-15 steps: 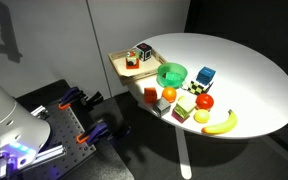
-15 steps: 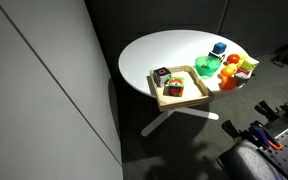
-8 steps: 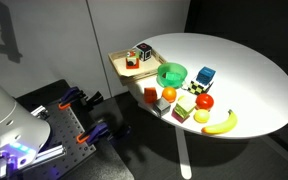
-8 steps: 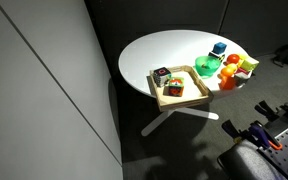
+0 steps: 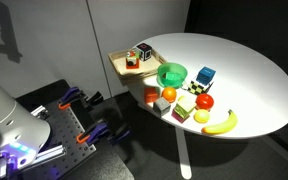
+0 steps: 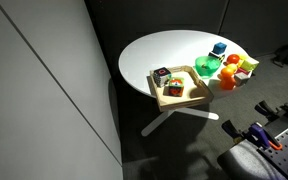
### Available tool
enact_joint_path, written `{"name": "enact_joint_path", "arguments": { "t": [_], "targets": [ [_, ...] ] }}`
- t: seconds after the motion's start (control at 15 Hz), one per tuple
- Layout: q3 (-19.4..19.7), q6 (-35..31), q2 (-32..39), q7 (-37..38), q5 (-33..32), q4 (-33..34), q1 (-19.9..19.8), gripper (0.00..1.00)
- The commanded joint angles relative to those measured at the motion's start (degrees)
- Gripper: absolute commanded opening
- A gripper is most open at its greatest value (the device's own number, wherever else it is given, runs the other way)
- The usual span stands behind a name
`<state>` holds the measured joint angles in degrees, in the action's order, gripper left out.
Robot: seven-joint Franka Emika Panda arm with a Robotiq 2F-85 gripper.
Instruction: Pick up the blue block and put it in the tray
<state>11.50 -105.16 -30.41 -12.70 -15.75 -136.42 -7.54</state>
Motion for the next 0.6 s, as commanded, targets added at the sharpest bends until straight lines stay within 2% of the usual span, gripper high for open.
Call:
{"name": "enact_joint_path", "arguments": {
  "t": [0.0,0.53],
  "targets": [
    [-0.1,-4.8,4.3,1.4,3.2,1.4,0.8,1.0],
    [0.6,-16.1,14.1,1.3,11.1,3.6,0.3,1.0]
  ]
}}
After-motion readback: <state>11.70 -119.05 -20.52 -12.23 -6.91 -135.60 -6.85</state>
